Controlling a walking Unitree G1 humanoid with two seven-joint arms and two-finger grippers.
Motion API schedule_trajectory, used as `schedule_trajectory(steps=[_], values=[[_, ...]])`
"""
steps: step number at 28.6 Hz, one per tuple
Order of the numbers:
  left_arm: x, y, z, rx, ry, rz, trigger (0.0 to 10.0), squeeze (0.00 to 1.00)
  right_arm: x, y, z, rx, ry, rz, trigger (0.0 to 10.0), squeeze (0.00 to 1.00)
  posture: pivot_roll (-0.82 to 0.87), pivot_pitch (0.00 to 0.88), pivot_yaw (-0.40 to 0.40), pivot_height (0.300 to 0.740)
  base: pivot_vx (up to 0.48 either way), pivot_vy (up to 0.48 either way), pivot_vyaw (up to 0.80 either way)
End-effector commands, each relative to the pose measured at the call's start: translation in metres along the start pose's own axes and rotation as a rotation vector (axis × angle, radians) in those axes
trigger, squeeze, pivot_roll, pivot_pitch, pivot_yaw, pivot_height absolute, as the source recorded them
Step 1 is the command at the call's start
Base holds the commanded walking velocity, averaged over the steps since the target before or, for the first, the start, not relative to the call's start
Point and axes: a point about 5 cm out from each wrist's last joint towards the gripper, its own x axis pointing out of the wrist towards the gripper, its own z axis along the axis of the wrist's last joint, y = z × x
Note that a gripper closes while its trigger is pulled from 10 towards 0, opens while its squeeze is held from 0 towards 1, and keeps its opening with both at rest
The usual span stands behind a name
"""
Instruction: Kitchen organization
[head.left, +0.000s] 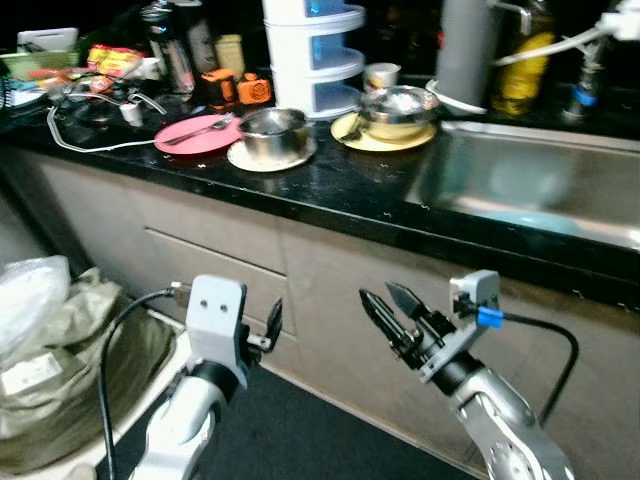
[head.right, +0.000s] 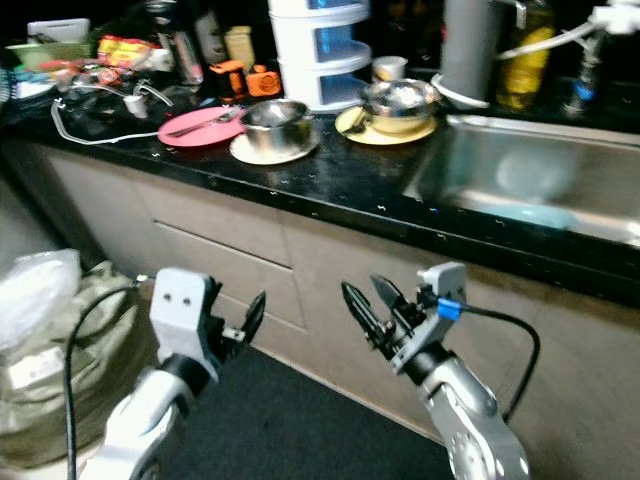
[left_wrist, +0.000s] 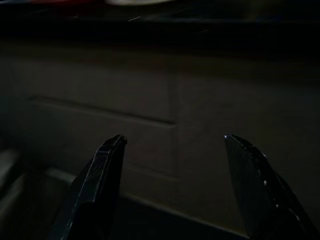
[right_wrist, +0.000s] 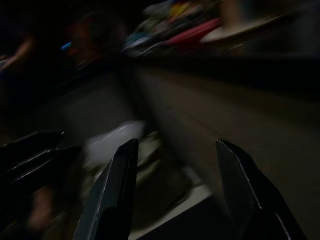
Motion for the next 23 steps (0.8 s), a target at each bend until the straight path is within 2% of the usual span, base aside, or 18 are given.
schedule_trajectory(steps=[1,16,20,23], values=[[0.0000,-0.0021,-0.0034,-0.002,0.012,-0.016,10.0,0.00,-0.0005,0.0004,0.0003,-0.006,-0.007,0.005,10.0,0.00,-0.03,0.000,0.031,0.740,0.000,0.000,0.79],[0.0005,-0.0030,-0.0001,-0.012,-0.022,-0.045,10.0,0.00,0.0018,0.0036,0.0011,-0.004,-0.028,0.029,10.0,0.00,-0.03,0.000,0.032,0.740,0.000,0.000,0.79],[0.0002,-0.0040,0.0013,-0.025,-0.039,-0.056,10.0,0.00,0.0029,0.0057,-0.0005,-0.009,-0.008,0.052,10.0,0.00,-0.03,0.000,0.030,0.740,0.000,0.000,0.22],[0.0004,-0.0042,0.0014,-0.030,-0.042,-0.060,10.0,0.00,0.0043,0.0068,-0.0020,-0.021,0.010,0.065,10.0,0.00,-0.03,0.000,0.029,0.740,0.312,0.000,0.00]])
